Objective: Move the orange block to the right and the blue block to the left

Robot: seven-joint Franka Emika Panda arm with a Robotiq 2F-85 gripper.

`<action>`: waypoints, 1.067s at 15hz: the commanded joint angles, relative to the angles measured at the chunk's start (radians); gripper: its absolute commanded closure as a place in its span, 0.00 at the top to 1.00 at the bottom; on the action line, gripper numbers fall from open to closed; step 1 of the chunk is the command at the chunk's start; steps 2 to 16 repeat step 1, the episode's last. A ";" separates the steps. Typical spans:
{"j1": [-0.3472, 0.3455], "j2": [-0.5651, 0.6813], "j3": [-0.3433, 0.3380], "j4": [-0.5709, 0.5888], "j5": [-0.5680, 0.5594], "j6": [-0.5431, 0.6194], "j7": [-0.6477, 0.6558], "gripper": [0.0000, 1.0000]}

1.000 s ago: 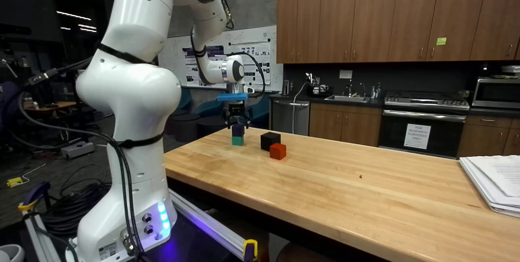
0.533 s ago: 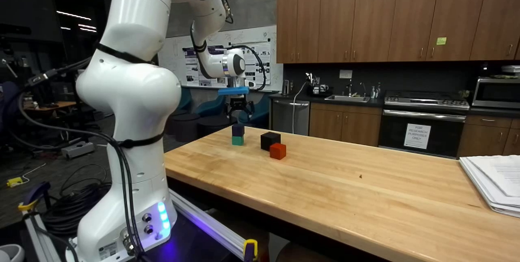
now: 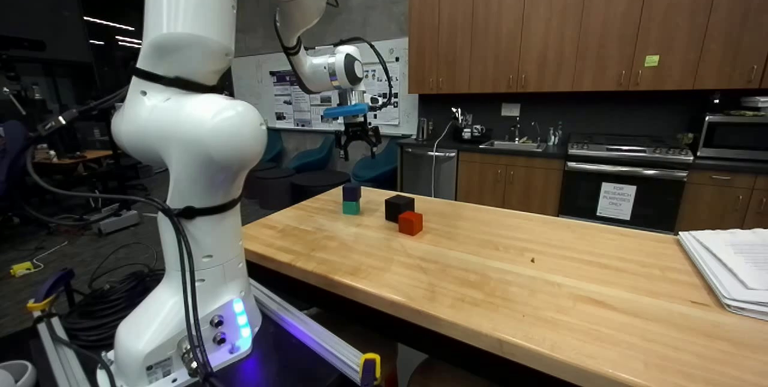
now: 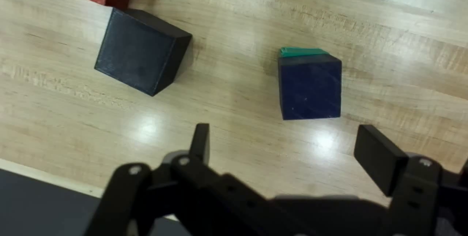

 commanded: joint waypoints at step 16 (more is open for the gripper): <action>-0.004 0.003 0.005 0.000 -0.001 -0.002 0.001 1.00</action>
